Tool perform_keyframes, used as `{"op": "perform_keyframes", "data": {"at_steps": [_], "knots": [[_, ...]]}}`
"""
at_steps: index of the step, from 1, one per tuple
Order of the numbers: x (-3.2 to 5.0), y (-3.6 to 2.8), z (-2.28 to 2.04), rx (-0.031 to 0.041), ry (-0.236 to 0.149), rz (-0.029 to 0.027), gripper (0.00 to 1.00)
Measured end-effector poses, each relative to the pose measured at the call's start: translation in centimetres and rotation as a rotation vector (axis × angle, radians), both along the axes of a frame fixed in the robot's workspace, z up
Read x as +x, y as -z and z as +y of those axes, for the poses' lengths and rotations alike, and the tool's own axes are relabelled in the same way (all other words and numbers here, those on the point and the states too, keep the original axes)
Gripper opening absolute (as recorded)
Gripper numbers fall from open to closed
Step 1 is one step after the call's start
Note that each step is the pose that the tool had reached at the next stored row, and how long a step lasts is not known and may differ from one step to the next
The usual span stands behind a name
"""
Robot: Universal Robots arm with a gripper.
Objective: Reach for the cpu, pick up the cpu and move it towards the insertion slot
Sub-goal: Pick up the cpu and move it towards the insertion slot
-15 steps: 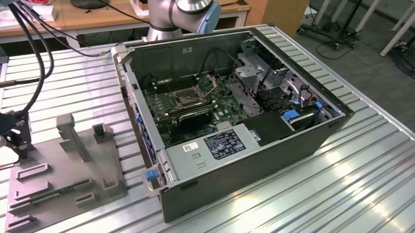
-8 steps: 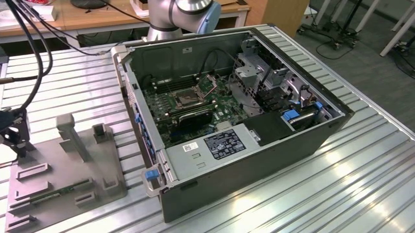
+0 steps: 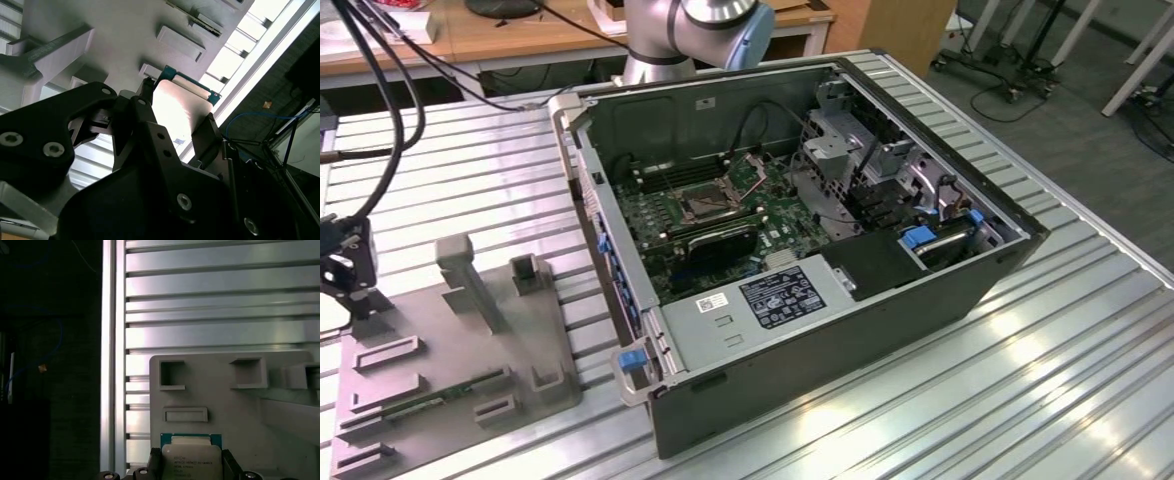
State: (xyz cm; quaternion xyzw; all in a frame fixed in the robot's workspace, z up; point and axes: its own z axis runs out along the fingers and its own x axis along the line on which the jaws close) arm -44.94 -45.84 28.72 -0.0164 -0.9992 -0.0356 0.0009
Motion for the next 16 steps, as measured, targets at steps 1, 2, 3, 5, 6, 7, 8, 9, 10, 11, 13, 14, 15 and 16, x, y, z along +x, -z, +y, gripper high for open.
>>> {"op": "perform_keyframes", "data": {"at_steps": [1,2,3,5,6,7,8,9,10,11,13,14,15,16], "knots": [[0.0,-0.08,0.0,0.0,0.0,0.0,0.55],[0.01,-0.16,0.0,0.0,0.0,0.0,0.55],[0.0,-0.23,0.0,0.0,0.001,0.0,0.55],[0.0,-0.38,0.0,0.0,0.001,0.0,0.55],[0.0,-0.44,0.0,0.0,0.001,0.0,0.55],[0.0,-0.51,0.0,0.0001,0.001,-0.0001,0.55],[0.0,-0.58,0.0,0.0,0.001,0.0,0.55],[0.0,-0.65,0.0,0.0,0.002,0.0,0.55],[0.0,-0.71,0.0,0.0,0.002,0.0,0.55],[0.0,-0.78,0.0,0.0,0.002,0.0,0.55],[0.0,-0.89,0.0,0.0001,0.002,-0.0001,0.55],[0.0,-0.95,0.0,0.0,0.002,0.0,0.55],[0.0,-1.01,0.0,0.0,0.002,0.0,0.55],[0.0,-1.06,0.0,0.0,0.003,0.0,0.55]]}}
